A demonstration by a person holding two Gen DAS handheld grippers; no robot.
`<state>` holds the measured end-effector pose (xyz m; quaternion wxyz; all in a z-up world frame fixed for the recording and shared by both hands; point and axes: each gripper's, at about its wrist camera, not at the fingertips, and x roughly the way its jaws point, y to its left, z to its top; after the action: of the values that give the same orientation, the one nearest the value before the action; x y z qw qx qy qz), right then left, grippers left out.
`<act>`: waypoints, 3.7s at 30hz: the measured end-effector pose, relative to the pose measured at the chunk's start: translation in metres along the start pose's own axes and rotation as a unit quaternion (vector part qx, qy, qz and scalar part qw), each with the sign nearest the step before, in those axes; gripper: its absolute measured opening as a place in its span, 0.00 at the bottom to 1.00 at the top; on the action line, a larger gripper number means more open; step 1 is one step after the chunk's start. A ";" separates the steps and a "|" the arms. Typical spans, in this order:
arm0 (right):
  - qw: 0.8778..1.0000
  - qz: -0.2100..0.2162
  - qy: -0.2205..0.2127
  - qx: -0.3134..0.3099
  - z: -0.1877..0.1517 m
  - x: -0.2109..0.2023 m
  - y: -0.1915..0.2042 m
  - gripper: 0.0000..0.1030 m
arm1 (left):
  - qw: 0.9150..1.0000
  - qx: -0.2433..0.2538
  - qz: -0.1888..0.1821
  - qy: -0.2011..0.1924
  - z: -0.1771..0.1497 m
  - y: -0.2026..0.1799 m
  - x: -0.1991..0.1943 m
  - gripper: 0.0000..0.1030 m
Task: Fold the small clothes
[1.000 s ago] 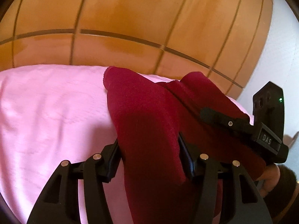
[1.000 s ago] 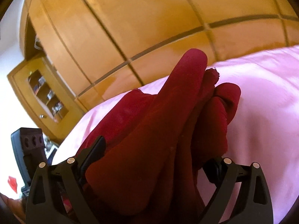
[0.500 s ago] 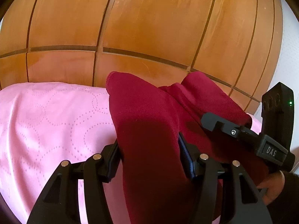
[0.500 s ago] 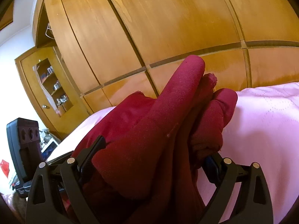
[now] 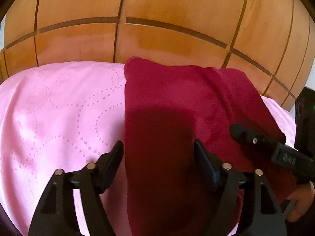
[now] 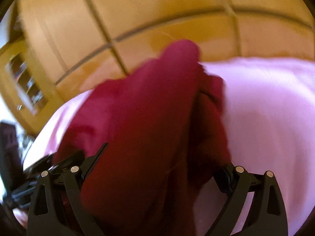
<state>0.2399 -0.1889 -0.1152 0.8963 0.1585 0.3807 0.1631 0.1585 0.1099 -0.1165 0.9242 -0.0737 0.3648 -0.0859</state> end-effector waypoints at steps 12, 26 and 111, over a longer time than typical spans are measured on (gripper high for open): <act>1.000 -0.010 0.004 0.009 -0.004 -0.001 -0.005 0.93 | 1.000 -0.008 0.023 0.004 -0.011 0.003 -0.005 0.90; 0.991 -0.113 -0.058 -0.030 -0.034 -0.061 0.023 0.96 | 0.998 -0.008 0.058 -0.028 -0.043 -0.007 -0.056 0.91; 0.980 -0.159 -0.097 -0.070 -0.114 -0.184 0.057 0.97 | 0.986 0.026 0.137 -0.094 -0.106 -0.050 -0.185 0.98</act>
<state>0.0252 -0.1957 -0.0507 0.9523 0.0477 0.3001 0.0291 -0.0522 0.0929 -0.0609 0.9590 -0.0071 0.2807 0.0391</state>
